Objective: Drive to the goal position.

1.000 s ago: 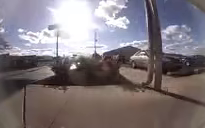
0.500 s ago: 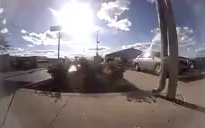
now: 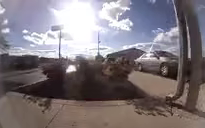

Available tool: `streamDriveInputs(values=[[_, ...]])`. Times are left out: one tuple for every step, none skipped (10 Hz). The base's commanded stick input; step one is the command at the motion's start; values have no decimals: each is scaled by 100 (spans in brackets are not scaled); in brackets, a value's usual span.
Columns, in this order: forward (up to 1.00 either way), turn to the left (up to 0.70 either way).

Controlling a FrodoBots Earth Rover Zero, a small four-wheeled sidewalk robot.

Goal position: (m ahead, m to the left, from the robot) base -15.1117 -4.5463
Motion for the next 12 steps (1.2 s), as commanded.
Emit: streamDriveInputs(values=[[85,0],[5,0],[0,0],[0,0],[0,0],[0,0],[0,0],[0,0],[0,0],[0,0],[0,0],[0,45]])
